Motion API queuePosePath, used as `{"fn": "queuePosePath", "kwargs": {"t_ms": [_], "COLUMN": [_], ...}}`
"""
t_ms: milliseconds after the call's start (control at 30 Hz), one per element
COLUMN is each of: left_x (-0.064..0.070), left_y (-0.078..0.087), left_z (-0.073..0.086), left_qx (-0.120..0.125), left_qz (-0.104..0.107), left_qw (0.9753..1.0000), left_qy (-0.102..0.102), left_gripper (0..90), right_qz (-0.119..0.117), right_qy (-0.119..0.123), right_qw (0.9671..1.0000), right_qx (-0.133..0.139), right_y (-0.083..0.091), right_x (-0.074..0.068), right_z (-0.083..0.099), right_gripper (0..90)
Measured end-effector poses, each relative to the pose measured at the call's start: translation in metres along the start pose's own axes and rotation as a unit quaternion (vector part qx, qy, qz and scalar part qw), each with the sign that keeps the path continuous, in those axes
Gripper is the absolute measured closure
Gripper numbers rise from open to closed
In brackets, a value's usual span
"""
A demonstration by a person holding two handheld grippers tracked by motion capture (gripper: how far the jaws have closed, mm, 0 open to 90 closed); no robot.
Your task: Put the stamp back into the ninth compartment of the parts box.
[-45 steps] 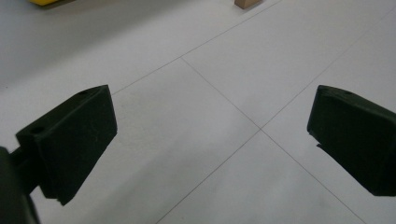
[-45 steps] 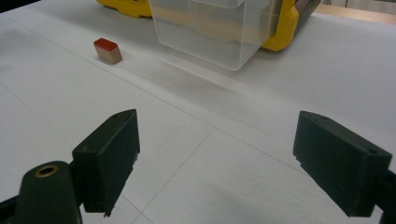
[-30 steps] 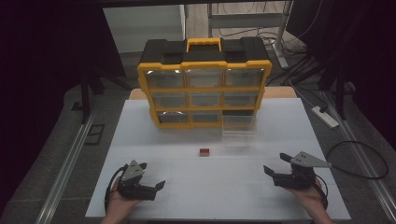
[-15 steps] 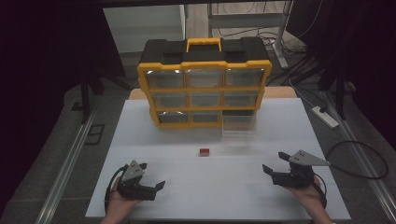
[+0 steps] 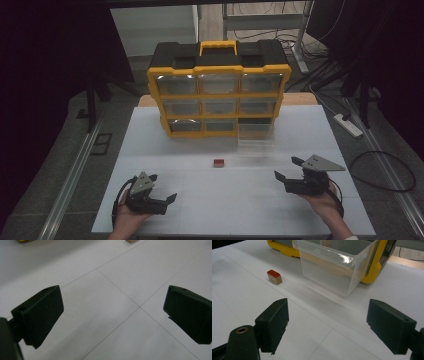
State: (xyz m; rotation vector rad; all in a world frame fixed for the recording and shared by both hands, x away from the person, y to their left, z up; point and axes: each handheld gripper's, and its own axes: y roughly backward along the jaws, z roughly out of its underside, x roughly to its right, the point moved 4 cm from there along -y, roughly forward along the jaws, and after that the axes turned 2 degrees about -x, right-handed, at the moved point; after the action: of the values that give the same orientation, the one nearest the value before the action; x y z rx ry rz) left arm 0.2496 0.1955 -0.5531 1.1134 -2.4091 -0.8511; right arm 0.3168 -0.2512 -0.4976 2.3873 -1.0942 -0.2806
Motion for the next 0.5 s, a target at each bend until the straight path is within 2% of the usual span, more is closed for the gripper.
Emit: {"fn": "queuePosePath", "kwargs": {"t_ms": [500], "left_x": [0.0], "left_y": [-0.001], "left_z": [0.001], "left_qx": [-0.003], "left_qz": [0.001], "left_qw": [1.0], "left_qy": [-0.002], "left_gripper": [3.2], "right_qz": [-0.019], "right_qy": [0.017], "right_qw": [0.9997], "right_qx": [-0.006], "right_y": [-0.014], "right_x": [-0.015], "right_z": [-0.015], "right_gripper": [18.6]}}
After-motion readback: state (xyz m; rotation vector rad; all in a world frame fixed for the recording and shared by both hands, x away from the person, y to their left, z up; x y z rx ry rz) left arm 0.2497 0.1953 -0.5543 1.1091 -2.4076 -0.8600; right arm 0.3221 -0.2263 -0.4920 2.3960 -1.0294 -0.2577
